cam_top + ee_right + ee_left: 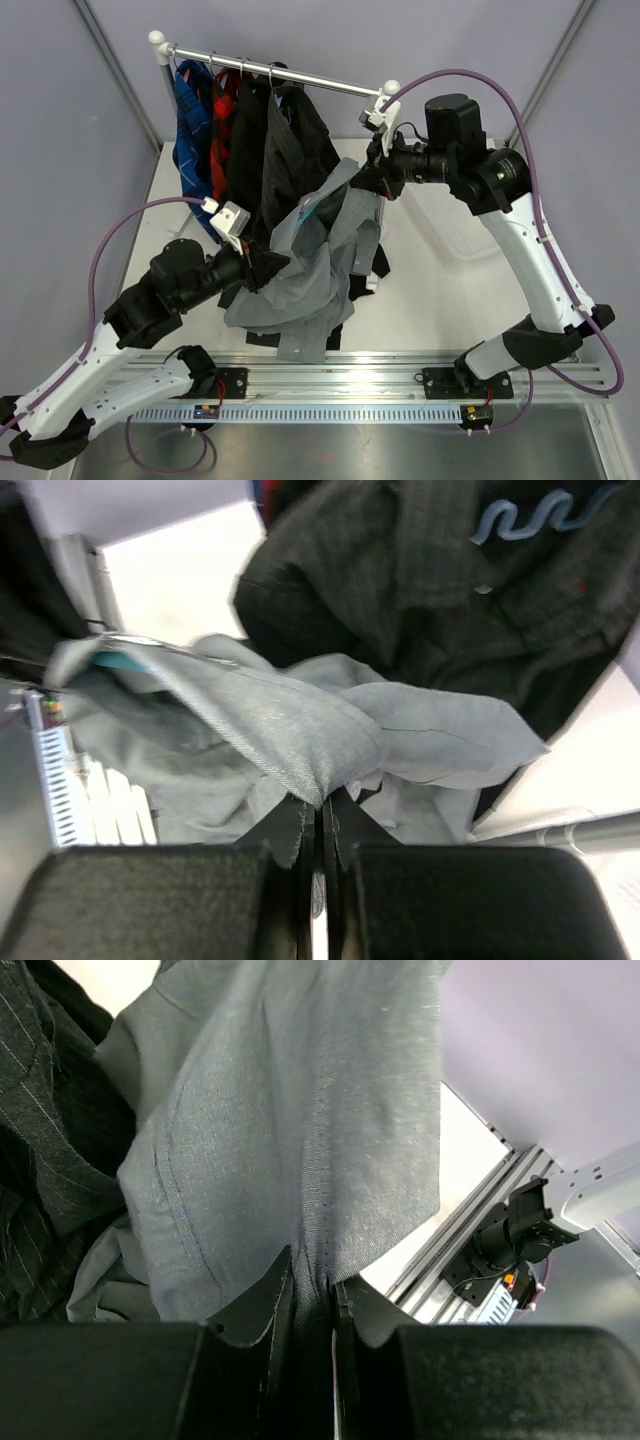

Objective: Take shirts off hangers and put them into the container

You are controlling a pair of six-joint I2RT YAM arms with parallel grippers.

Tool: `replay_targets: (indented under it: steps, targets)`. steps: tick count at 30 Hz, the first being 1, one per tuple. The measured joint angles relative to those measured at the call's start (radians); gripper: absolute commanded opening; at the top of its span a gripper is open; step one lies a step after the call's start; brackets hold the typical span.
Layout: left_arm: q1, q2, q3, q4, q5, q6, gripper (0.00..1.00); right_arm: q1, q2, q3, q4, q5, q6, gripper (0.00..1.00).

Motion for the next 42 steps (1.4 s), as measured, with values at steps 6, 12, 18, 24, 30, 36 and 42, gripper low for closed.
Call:
replay_targets:
  steps: [6, 12, 18, 24, 30, 36, 42]
  targets:
    - [0.0, 0.033, 0.0, -0.003, 0.001, -0.001, 0.0, 0.011, -0.018, -0.006, 0.0, -0.167, -0.005, 0.0]
    - [0.0, 0.074, 0.0, 0.002, 0.012, -0.001, 0.0, 0.096, -0.03, -0.092, -0.013, -0.22, -0.06, 0.0]
    - [0.0, 0.102, -0.002, 0.023, 0.033, -0.005, 0.0, 0.128, -0.029, -0.161, -0.038, -0.232, -0.099, 0.0]
    - [0.001, 0.127, -0.002, 0.074, 0.064, -0.008, 0.0, 0.187, -0.028, -0.164, -0.061, -0.222, -0.13, 0.0]
    - [0.011, 0.151, -0.021, 0.131, 0.111, -0.008, 0.0, 0.261, -0.028, -0.152, -0.081, -0.192, -0.146, 0.02]
    - [0.063, 0.148, -0.062, 0.196, 0.193, -0.026, 0.0, 0.288, -0.028, -0.158, -0.073, -0.048, -0.149, 0.15]
    - [0.128, 0.121, -0.11, 0.229, 0.258, -0.053, 0.0, 0.29, -0.05, -0.191, -0.056, 0.073, -0.168, 0.2]
